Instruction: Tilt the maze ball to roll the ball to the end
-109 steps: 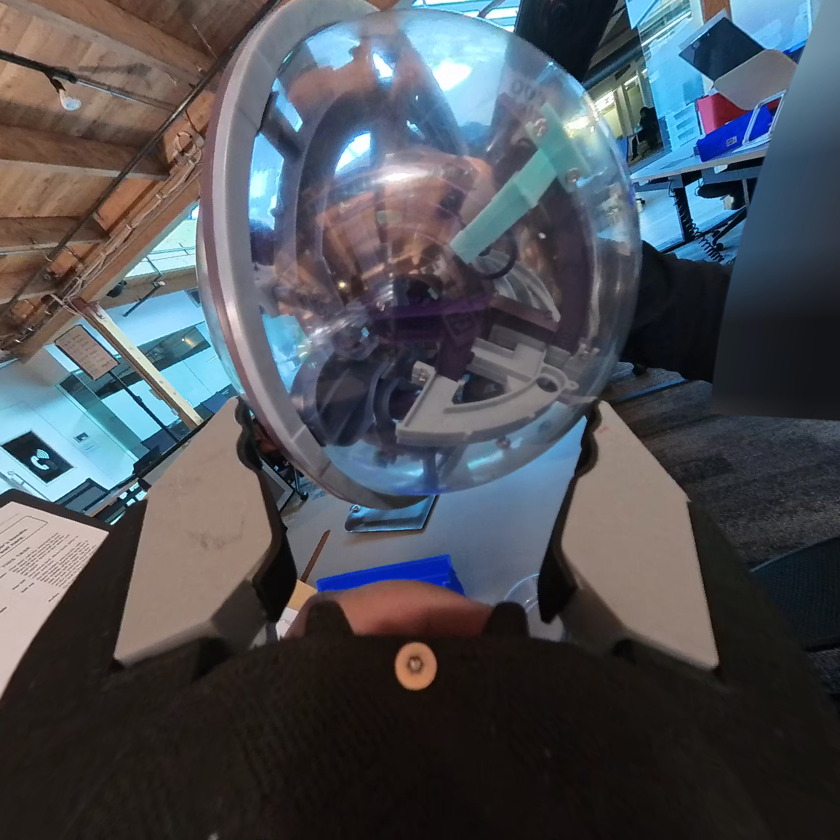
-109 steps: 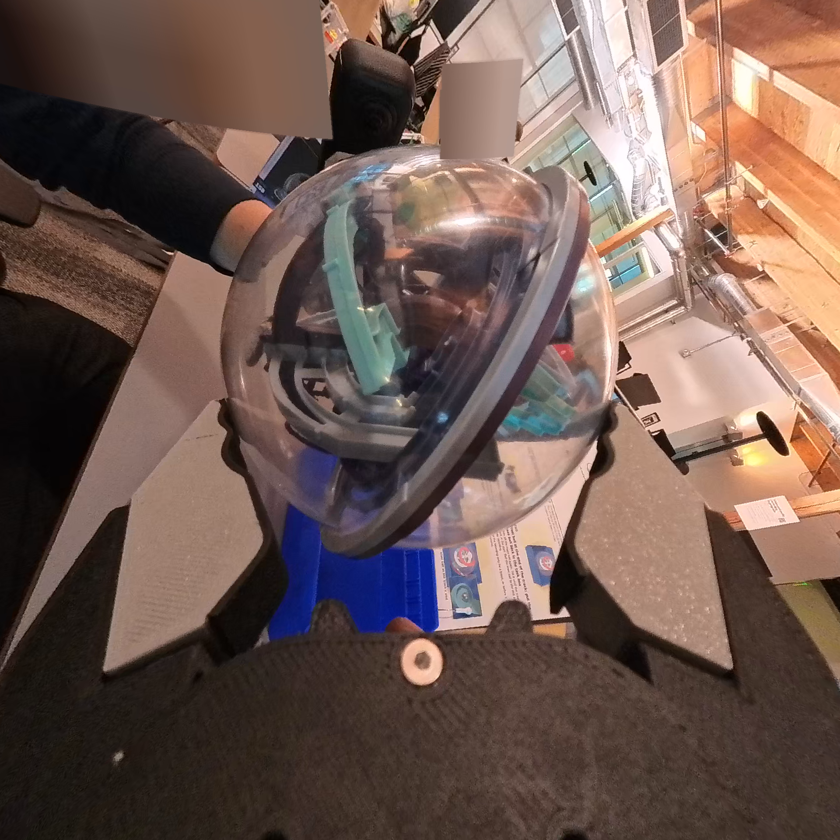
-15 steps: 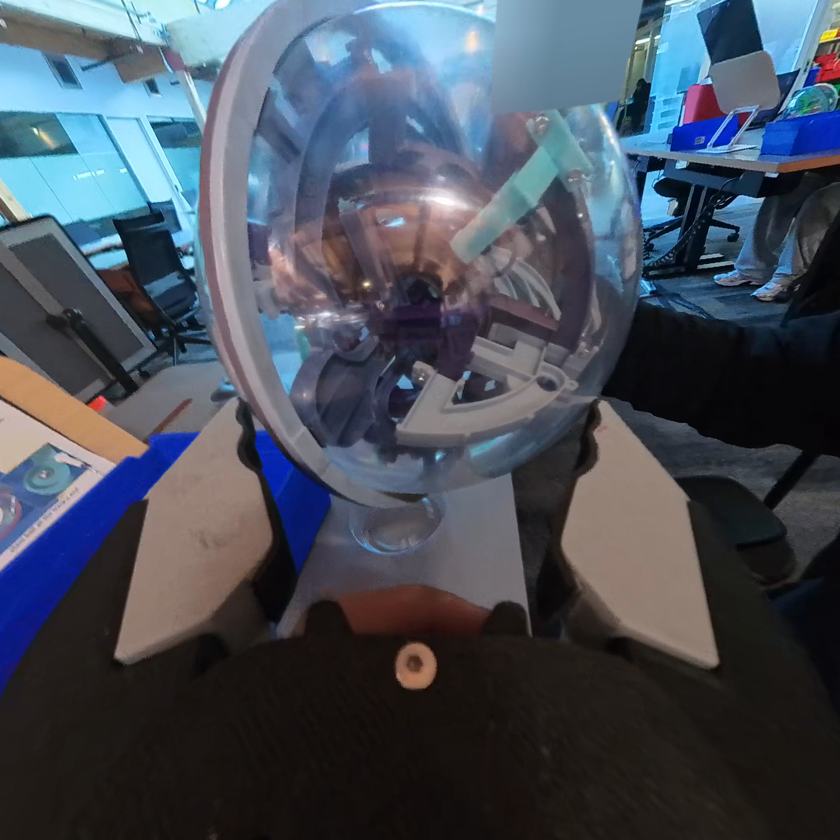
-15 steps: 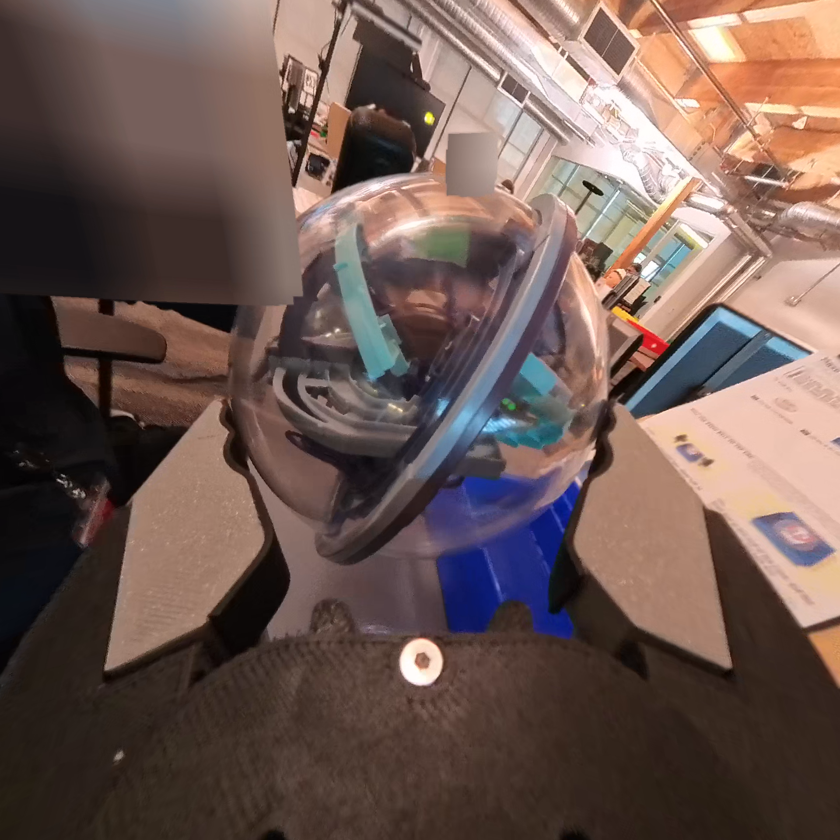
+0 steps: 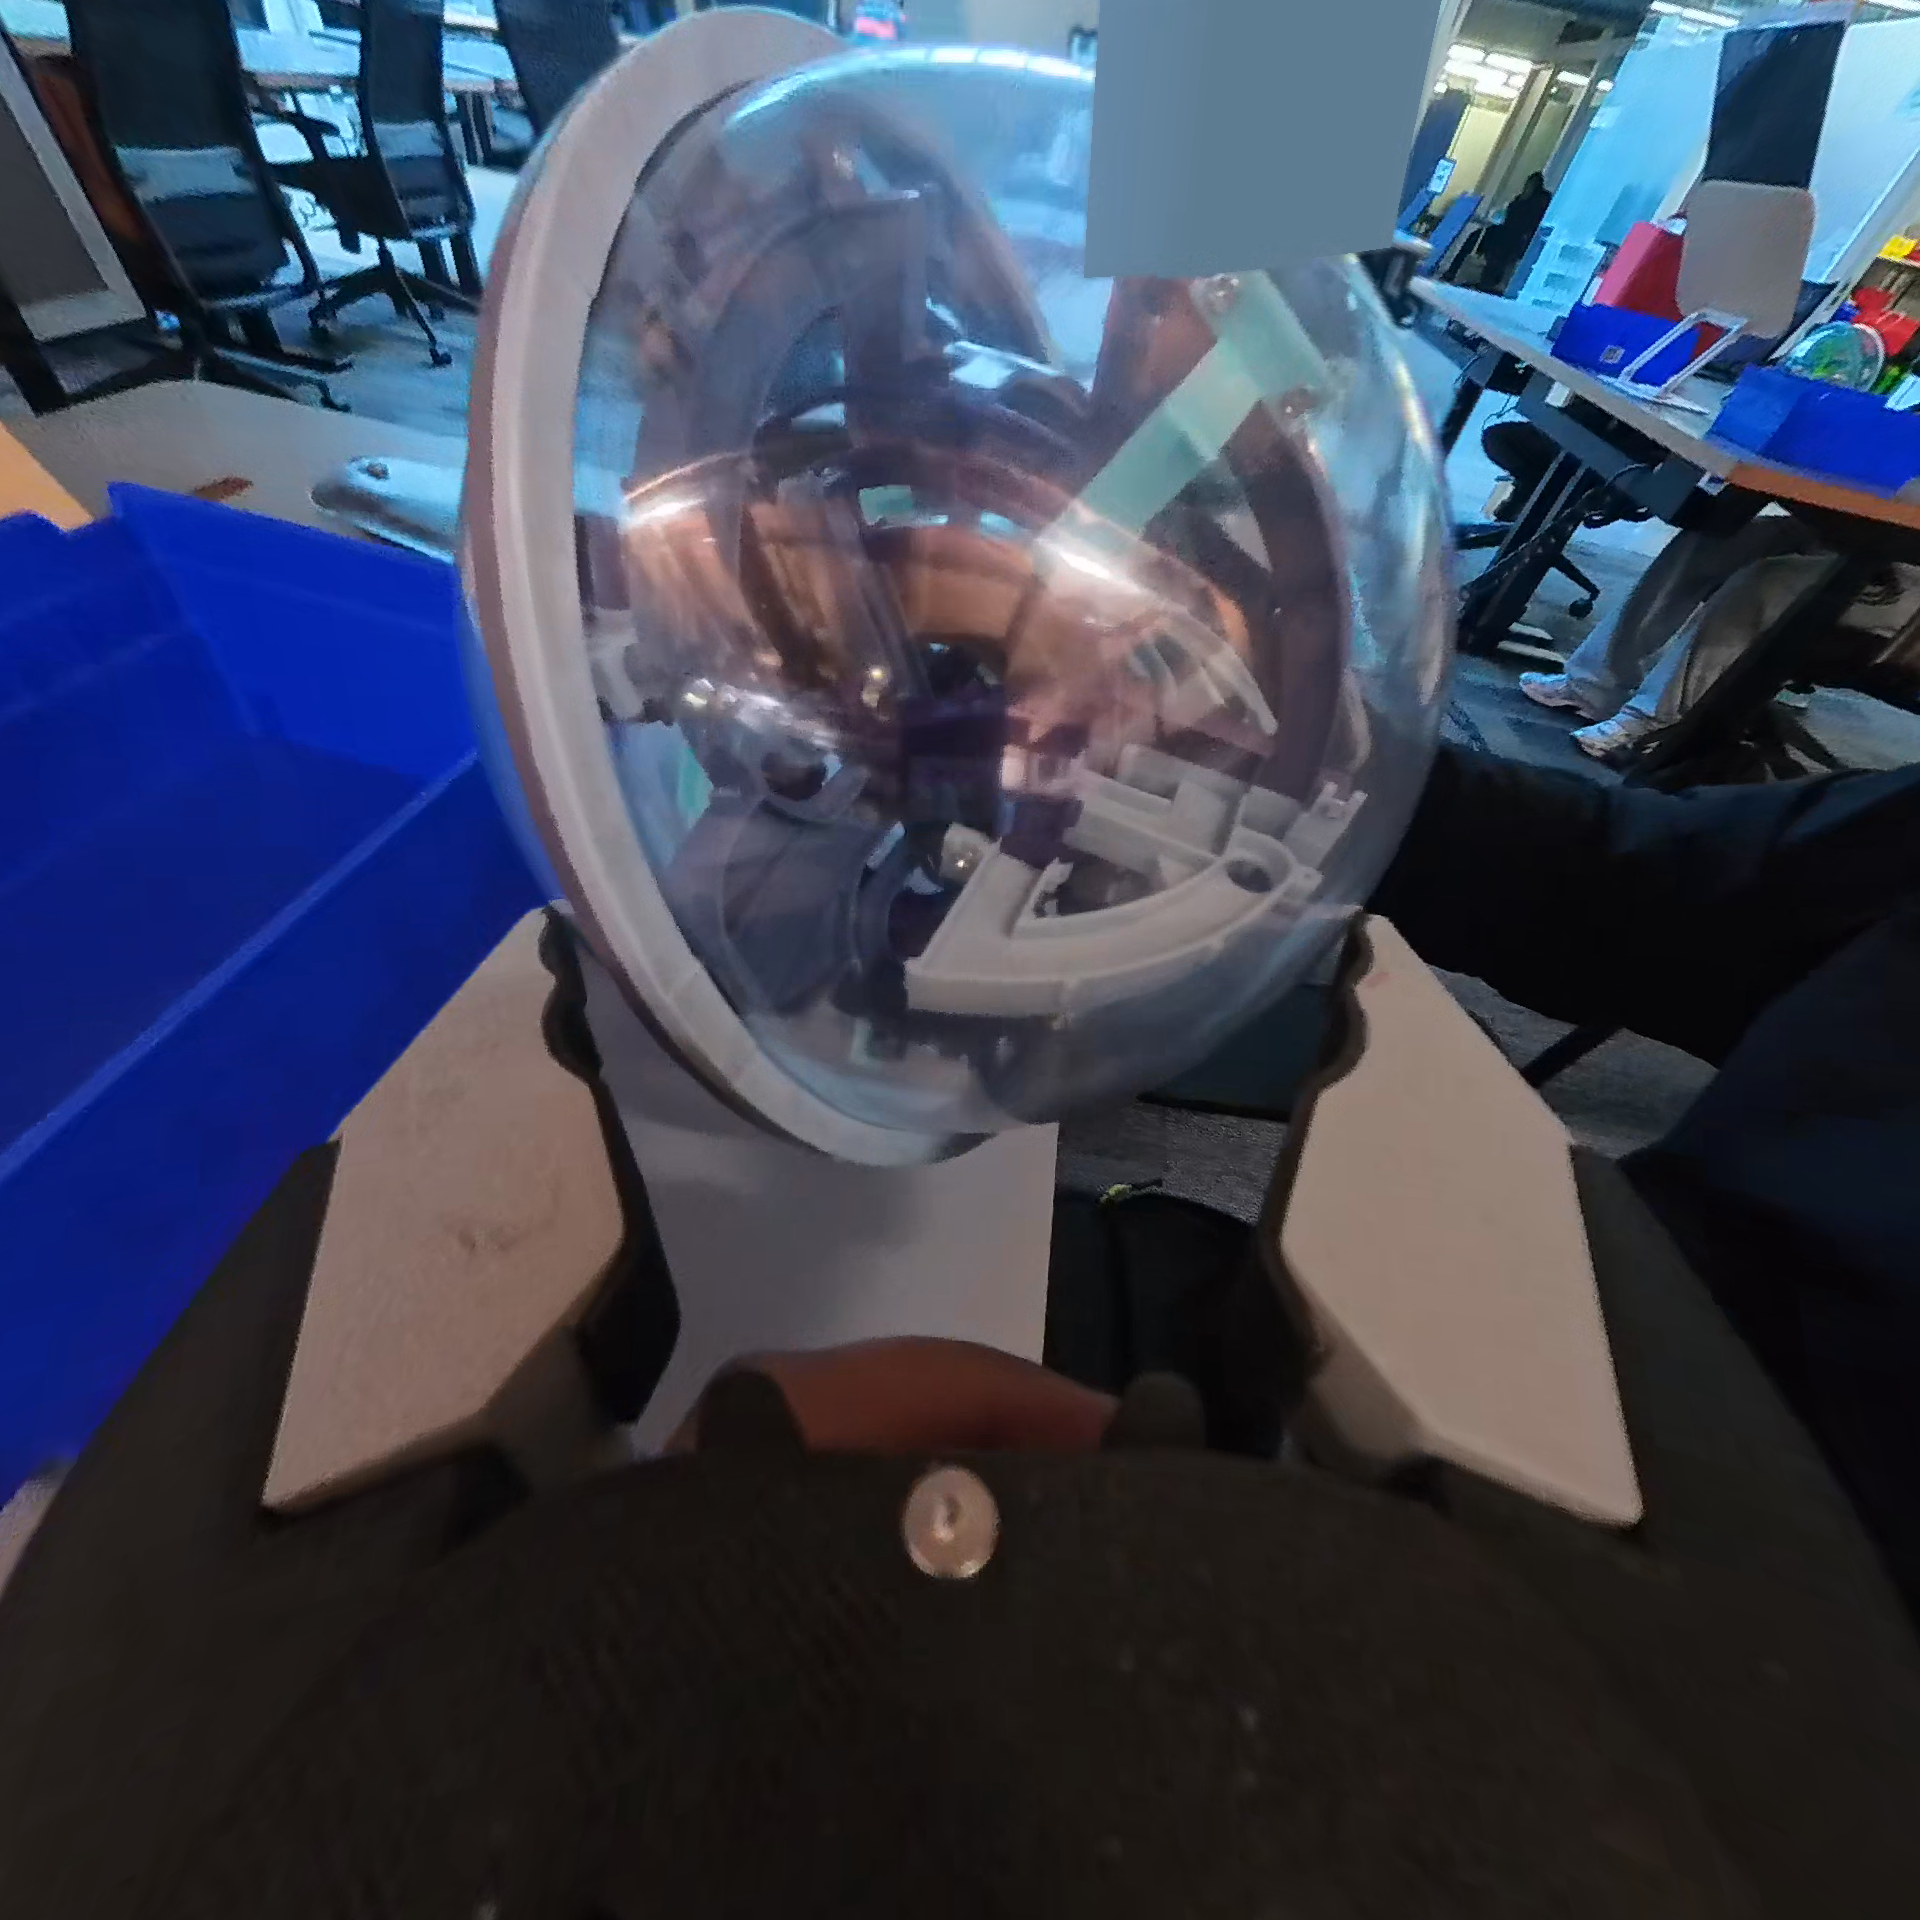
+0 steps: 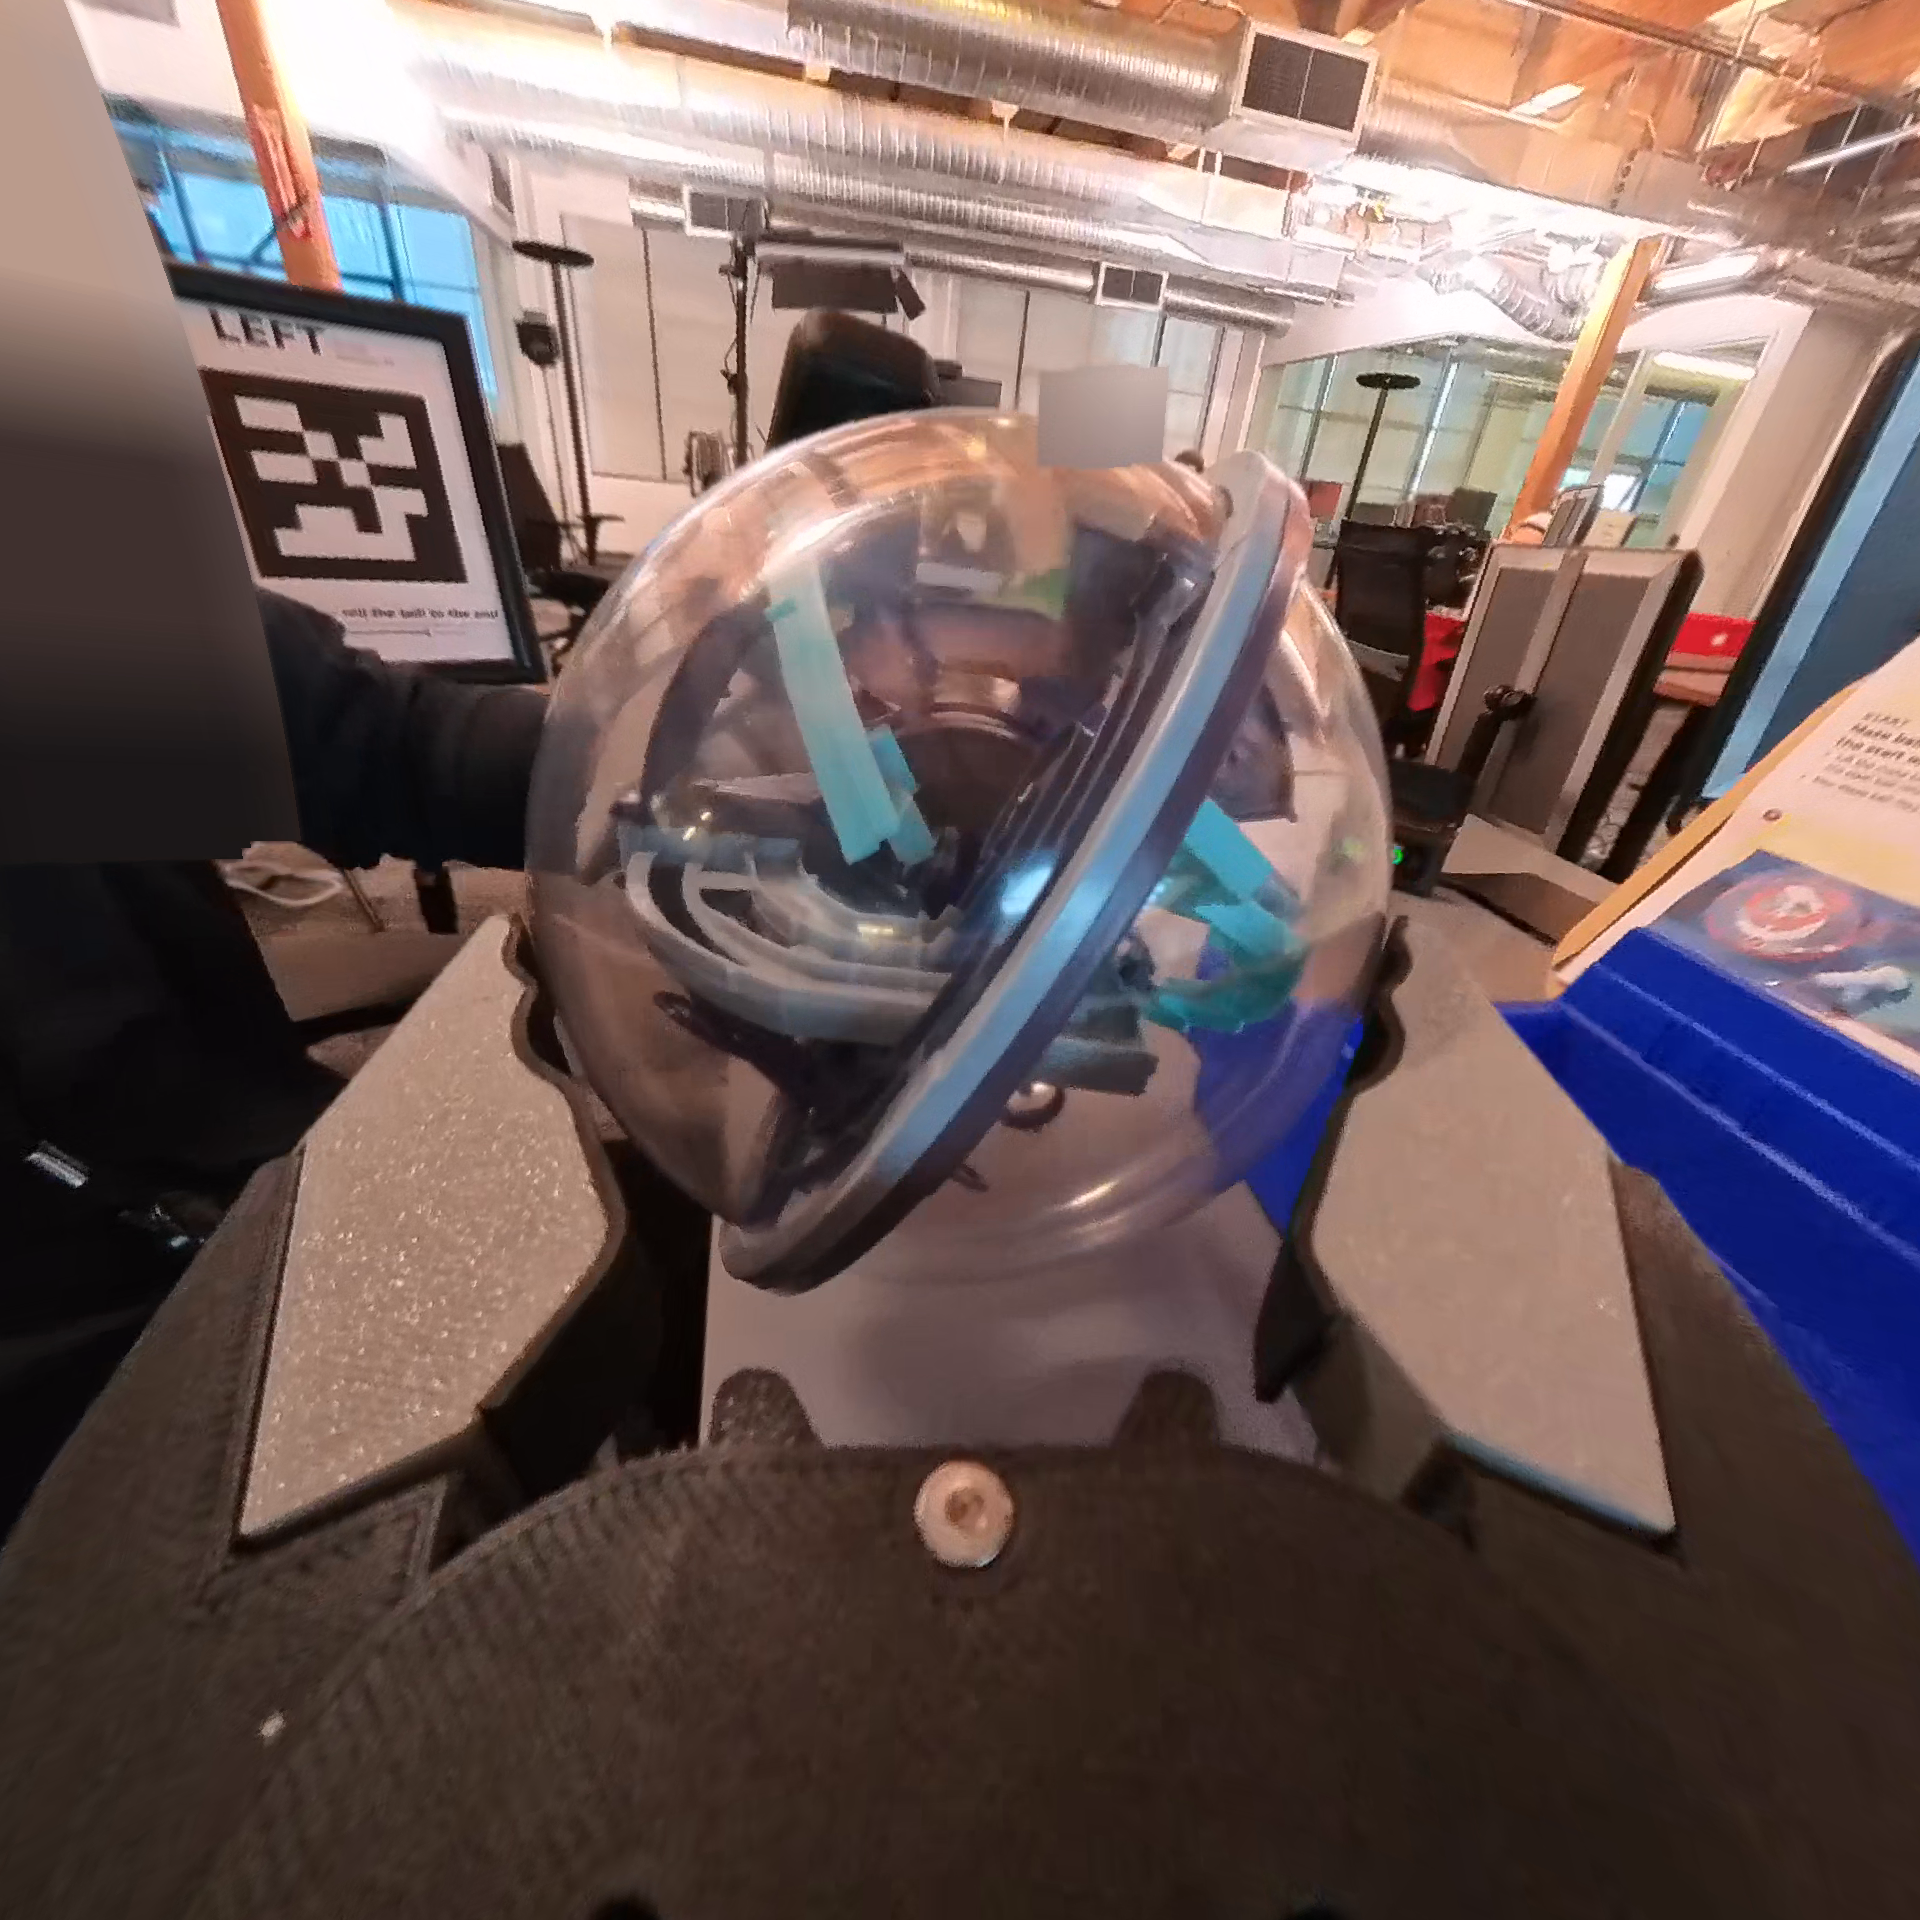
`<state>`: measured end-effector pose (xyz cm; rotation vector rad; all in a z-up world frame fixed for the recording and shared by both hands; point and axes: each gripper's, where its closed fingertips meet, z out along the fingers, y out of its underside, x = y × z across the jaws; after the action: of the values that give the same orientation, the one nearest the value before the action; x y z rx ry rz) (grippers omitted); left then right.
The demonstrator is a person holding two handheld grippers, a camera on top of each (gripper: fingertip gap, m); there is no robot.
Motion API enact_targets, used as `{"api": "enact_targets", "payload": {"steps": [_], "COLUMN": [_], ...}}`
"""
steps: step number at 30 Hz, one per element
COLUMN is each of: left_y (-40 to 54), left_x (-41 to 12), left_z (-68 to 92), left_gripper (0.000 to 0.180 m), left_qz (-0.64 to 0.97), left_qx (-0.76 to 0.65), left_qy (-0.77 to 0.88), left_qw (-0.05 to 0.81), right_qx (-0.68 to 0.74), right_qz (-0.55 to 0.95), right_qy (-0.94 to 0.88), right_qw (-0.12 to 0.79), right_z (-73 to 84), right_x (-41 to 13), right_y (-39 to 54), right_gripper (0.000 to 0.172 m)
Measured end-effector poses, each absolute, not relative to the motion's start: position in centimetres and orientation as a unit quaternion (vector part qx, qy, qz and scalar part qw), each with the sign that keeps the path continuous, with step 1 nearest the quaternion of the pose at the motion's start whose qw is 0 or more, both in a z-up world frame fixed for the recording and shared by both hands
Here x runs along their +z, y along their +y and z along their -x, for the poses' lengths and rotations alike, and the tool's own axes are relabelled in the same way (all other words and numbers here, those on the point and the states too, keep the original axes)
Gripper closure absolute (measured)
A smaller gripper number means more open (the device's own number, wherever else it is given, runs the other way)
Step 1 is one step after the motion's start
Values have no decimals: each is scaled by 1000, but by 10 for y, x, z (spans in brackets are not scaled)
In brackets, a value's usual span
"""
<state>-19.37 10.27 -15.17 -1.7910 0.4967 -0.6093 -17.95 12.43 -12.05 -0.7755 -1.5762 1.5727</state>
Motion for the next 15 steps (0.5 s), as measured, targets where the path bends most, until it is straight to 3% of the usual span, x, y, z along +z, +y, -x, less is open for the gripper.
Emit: {"api": "enact_targets", "payload": {"steps": [15], "left_y": [103], "left_x": [-161], "left_z": [194], "left_gripper": [55], "left_qz": [788], "left_qx": [-246], "left_qy": [222], "left_qw": [520], "right_qx": [725], "right_qz": [292], "right_qy": [-515], "right_qw": [351], "right_z": [174], "right_x": [-109], "right_y": [135], "right_gripper": [24]}}
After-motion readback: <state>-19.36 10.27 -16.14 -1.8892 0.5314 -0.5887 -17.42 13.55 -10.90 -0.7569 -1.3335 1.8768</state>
